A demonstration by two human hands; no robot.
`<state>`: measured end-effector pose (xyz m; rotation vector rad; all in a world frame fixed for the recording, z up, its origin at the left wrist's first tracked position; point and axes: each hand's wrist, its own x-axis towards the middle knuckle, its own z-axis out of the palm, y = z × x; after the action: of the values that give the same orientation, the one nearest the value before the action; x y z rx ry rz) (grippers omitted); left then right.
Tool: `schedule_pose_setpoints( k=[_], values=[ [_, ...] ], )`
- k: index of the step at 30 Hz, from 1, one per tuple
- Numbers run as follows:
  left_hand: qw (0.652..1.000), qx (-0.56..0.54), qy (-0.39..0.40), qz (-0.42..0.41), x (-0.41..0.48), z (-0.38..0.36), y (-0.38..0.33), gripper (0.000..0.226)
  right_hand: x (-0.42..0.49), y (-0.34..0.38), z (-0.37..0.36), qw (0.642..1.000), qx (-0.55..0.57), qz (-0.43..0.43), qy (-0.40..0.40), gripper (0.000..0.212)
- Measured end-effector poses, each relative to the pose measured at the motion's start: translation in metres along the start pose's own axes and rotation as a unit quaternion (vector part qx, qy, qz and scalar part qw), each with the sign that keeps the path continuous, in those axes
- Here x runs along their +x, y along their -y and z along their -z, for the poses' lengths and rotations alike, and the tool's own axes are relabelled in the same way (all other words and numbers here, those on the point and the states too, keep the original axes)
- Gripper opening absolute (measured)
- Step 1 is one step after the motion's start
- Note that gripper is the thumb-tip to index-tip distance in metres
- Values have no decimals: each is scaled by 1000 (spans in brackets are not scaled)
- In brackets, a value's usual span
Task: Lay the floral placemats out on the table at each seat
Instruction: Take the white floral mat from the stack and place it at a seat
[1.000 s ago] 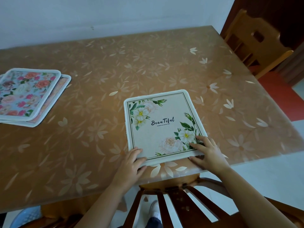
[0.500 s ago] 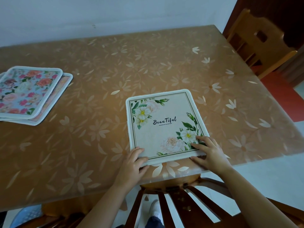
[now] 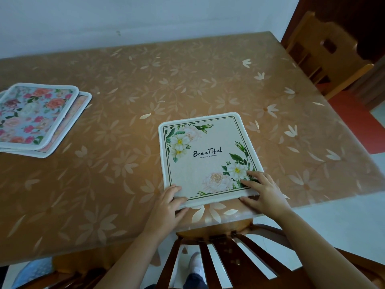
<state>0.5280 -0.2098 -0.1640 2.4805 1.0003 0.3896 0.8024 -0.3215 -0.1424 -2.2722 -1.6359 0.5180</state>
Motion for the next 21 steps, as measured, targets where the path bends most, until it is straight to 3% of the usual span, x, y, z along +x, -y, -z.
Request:
schedule_pose_setpoints(
  k=[7,15,21],
  values=[
    [998,26,-28,40,-6,21,-7,27,-1,26,3,999,-35,26,-19,46],
    [989,83,-75,95,-32,64,-7,43,-2,124,-16,988,-88,116,-59,41],
    [978,118,-95,144,-59,105,20,36,2,186,-34,989,-70,123,-53,40]
  ],
)
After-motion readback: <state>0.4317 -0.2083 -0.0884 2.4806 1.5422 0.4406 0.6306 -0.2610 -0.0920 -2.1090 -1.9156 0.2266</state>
